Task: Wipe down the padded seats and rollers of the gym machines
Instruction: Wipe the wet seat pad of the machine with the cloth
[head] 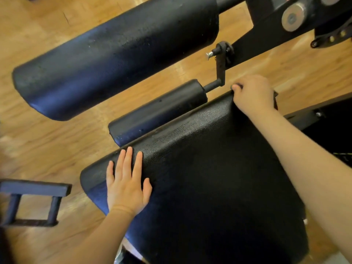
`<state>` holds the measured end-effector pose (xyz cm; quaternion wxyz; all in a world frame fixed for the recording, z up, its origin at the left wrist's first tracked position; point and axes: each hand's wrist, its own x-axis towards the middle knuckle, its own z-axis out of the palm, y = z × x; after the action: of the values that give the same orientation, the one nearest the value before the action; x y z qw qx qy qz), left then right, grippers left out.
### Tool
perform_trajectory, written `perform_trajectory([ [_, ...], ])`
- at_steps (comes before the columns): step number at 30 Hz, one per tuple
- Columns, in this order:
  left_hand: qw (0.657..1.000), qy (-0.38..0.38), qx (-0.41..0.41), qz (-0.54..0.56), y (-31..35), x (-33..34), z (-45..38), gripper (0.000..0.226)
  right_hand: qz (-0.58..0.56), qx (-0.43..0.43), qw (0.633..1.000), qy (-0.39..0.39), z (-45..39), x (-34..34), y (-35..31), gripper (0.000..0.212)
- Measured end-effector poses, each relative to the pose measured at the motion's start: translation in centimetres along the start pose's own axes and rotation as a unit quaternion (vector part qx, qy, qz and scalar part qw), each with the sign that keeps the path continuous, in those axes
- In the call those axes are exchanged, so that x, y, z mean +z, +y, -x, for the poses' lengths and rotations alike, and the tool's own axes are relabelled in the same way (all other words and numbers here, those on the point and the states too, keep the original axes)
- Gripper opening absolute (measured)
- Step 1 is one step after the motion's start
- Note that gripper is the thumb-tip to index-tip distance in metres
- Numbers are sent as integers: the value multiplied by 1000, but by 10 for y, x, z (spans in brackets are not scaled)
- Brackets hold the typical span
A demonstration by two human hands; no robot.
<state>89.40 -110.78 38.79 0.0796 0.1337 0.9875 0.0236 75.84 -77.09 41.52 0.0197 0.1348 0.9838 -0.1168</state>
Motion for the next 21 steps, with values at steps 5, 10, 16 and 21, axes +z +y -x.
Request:
perform_trajectory([
  [5,1000,-19,1,4,0,-5,0,66,-14,-203,977,-63,63,22,-112,32],
  [10,999,-39,9,7,-3,-5,0,66,-94,-180,963,-177,51,17,-101,30],
  [16,995,-75,18,56,-5,-9,0,68,-56,6,995,-81,52,9,-90,25],
  [21,990,-76,54,108,-11,-15,2,68,-6,-51,985,-167,96,25,-190,30],
])
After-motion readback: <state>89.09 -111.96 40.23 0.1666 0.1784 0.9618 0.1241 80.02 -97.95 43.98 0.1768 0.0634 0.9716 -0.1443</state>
